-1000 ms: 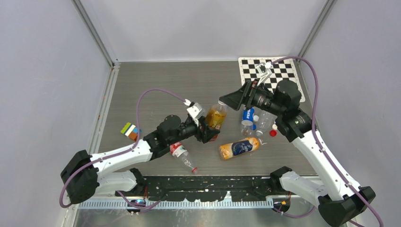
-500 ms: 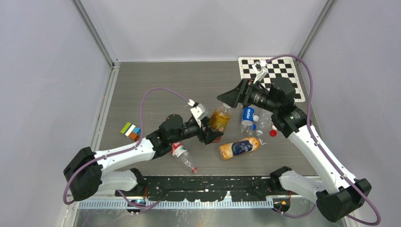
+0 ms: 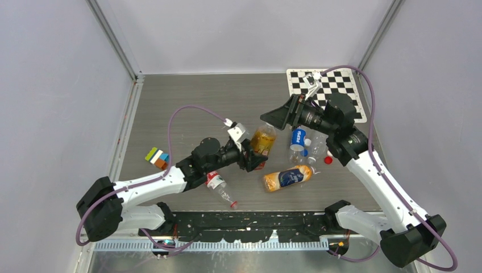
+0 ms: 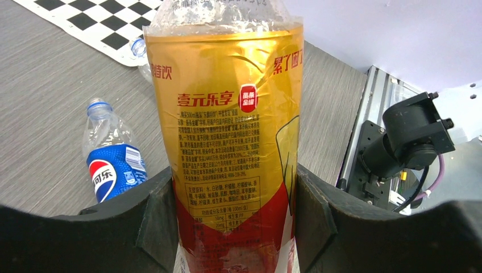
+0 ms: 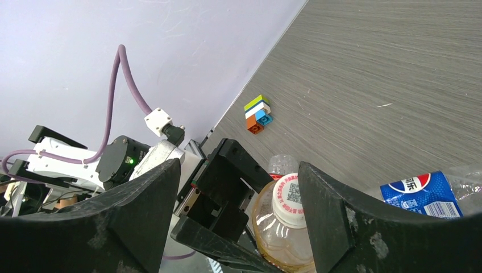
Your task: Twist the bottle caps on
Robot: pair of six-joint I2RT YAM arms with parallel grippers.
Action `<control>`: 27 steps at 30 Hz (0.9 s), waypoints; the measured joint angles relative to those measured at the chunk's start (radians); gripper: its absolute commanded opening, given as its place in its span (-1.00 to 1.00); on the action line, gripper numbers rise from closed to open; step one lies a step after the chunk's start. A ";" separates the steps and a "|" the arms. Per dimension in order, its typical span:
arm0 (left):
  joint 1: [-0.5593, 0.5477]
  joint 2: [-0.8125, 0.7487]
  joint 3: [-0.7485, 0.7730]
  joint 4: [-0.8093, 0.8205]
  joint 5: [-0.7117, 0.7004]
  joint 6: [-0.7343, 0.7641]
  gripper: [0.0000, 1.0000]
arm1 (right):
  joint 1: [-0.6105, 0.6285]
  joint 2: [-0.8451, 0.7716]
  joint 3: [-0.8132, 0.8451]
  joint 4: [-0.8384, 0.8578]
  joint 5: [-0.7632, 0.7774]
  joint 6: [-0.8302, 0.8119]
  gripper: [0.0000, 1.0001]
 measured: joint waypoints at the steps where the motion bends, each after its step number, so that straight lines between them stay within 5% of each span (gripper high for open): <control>1: 0.000 0.000 0.000 0.000 -0.002 -0.001 -1.00 | 0.000 -0.001 0.000 0.000 0.000 0.000 0.62; 12: 0.000 -0.010 0.000 -0.040 -0.081 0.001 -1.00 | 0.000 -0.064 0.000 -0.024 0.034 -0.008 0.63; 27: 0.000 0.002 0.001 0.047 0.036 0.000 -1.00 | 0.000 -0.029 -0.004 -0.040 0.105 -0.011 0.63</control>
